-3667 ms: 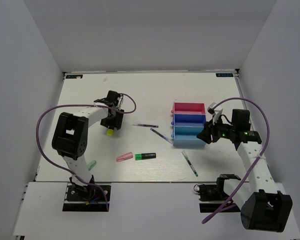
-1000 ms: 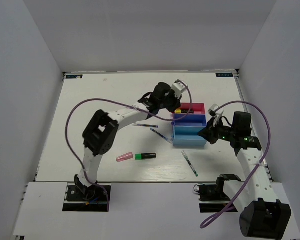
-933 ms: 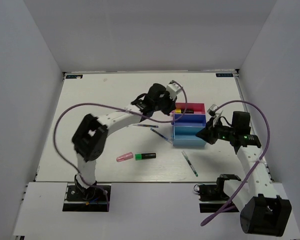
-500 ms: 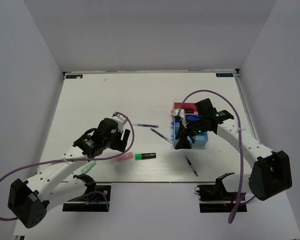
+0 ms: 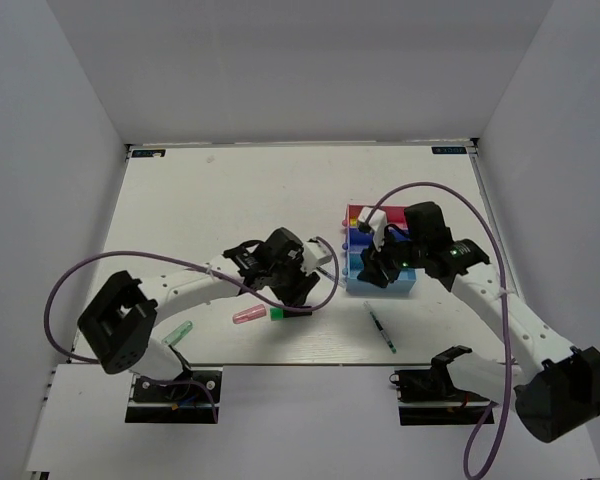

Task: Sort the stationery into containers
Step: Pick up the stationery from the center of the board.

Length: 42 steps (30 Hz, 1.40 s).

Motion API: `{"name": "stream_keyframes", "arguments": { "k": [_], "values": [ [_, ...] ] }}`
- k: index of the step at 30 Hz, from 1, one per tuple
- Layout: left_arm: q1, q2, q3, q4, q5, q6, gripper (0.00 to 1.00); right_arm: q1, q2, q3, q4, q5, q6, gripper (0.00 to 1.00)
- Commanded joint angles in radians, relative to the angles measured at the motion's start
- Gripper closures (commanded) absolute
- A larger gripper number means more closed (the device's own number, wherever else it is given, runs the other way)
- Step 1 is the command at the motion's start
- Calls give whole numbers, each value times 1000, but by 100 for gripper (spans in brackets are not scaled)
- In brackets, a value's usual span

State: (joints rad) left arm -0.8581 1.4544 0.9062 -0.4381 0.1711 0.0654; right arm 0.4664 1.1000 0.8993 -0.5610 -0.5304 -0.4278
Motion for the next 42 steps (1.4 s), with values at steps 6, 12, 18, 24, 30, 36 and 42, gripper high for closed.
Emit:
{"name": "stream_keyframes", "arguments": {
  "k": [6,12,18,24,30,36,42],
  "values": [
    [79,-135,50,-116,-253,-231,33,5,19,-27,-148,-176,-195,10],
    [295,-539,-53,-353,-433,-388,21,149,204,7,-102,-260,-383,20],
    [364,-799,-177,-464,-518,-404,15,371,380,21,74,-96,-407,23],
    [378,-943,-276,-435,-576,-392,13,497,504,90,304,196,-283,24],
    [378,-970,-309,-396,-555,-378,13,538,597,134,355,323,-255,24],
    [378,-974,-337,-373,-527,-385,12,557,688,220,267,244,-238,27],
    [381,-999,-346,-370,-527,-391,12,575,719,228,210,188,-249,33]
  ]
}}
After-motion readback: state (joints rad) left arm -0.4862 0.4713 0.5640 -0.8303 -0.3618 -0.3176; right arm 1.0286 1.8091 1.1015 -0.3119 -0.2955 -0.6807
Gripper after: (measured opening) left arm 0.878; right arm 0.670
